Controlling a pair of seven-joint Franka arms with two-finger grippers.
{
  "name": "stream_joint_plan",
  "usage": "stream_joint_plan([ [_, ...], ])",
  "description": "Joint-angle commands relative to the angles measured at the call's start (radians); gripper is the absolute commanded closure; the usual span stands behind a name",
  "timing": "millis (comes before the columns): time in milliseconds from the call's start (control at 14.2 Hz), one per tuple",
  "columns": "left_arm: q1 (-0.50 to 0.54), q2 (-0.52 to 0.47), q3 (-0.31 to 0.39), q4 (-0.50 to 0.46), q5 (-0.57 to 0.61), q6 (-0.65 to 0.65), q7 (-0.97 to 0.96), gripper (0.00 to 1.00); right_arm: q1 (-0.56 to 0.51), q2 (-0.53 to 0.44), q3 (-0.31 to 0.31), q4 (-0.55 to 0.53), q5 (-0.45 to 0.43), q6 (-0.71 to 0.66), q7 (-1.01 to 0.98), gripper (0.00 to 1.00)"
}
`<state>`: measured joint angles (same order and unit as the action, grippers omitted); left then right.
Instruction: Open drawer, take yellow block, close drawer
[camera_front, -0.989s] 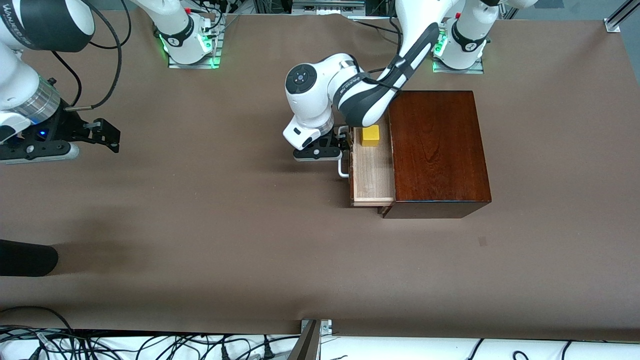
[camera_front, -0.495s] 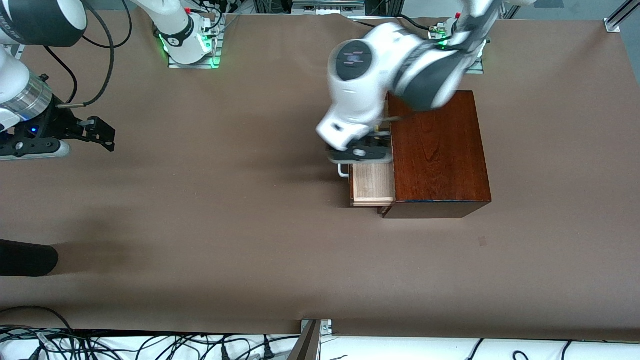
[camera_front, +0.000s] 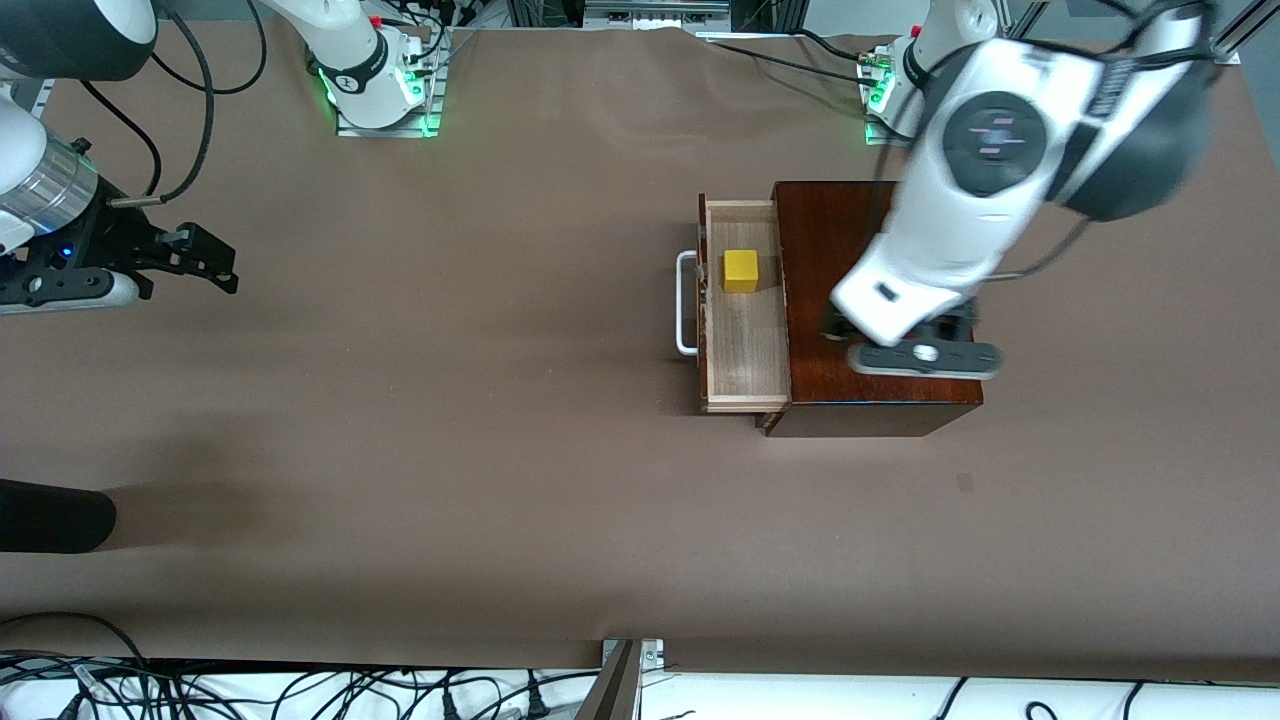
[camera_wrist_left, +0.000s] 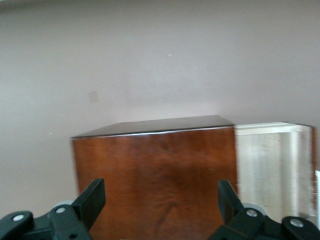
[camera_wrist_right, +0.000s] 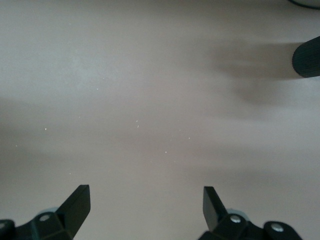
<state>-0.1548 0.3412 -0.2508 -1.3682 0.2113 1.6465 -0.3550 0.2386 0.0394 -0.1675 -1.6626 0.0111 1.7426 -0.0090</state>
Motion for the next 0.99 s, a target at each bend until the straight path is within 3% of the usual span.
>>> stream_joint_plan([
  [0, 0.093, -0.071, -0.010, -0.034, -0.049, -0.036, 0.117, 0.00, 0.002, -0.026, 0.006, -0.005, 0.015, -0.032, 0.000, 0.00],
  [919, 0.216, -0.085, -0.001, -0.023, -0.106, -0.077, 0.242, 0.00, 0.001, -0.015, 0.000, 0.003, 0.018, -0.012, -0.006, 0.00],
])
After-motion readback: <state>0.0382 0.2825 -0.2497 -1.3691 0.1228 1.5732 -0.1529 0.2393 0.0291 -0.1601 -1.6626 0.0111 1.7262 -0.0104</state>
